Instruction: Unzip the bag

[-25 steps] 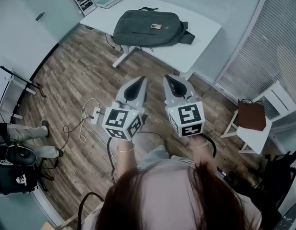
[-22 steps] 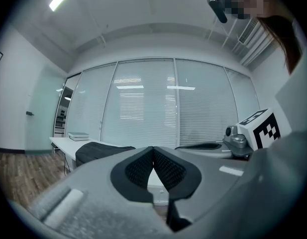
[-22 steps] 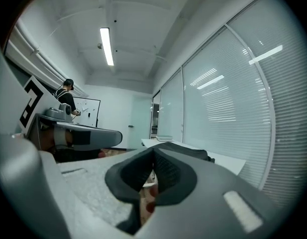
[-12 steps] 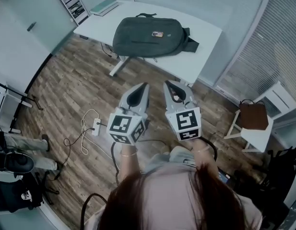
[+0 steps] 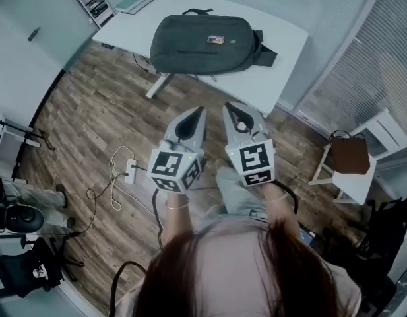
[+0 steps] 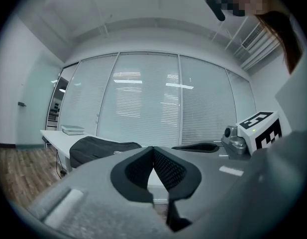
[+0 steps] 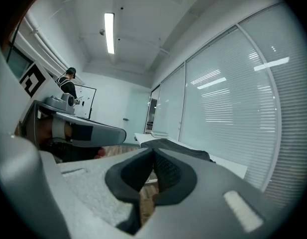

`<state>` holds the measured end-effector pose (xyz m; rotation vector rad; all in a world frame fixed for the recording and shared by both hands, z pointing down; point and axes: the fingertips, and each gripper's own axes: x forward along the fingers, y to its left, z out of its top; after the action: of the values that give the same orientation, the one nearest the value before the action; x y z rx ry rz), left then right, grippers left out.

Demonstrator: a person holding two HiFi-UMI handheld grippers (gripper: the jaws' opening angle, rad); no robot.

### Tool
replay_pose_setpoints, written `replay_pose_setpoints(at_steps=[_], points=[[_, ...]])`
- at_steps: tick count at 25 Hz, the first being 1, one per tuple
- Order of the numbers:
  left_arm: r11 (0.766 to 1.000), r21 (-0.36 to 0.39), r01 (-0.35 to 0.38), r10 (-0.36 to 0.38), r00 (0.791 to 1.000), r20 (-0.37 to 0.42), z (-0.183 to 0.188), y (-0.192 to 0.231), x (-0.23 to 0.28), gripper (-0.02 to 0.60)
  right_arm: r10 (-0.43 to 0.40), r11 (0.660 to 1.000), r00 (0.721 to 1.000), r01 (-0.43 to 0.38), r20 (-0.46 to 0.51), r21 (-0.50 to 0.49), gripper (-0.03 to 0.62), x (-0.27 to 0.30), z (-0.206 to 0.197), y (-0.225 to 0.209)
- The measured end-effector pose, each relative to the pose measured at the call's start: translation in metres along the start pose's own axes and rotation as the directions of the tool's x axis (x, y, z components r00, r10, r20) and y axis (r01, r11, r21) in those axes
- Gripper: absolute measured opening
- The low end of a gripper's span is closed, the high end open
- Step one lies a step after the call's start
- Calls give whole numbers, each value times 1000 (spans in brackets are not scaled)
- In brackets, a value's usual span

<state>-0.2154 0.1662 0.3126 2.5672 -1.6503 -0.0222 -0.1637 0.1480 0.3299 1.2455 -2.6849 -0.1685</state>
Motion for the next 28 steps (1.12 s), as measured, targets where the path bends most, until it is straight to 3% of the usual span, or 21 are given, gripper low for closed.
replay_pose_setpoints(at_steps=[11, 28], points=[[1000, 18, 8, -8, 1000, -30, -7, 44, 45, 9, -27, 1000, 998, 28, -50, 4, 3, 57, -19, -23], [999, -37, 1, -5, 995, -102, -50, 114, 127, 9, -17, 1000, 974, 14, -225, -14, 22, 157, -82, -49]])
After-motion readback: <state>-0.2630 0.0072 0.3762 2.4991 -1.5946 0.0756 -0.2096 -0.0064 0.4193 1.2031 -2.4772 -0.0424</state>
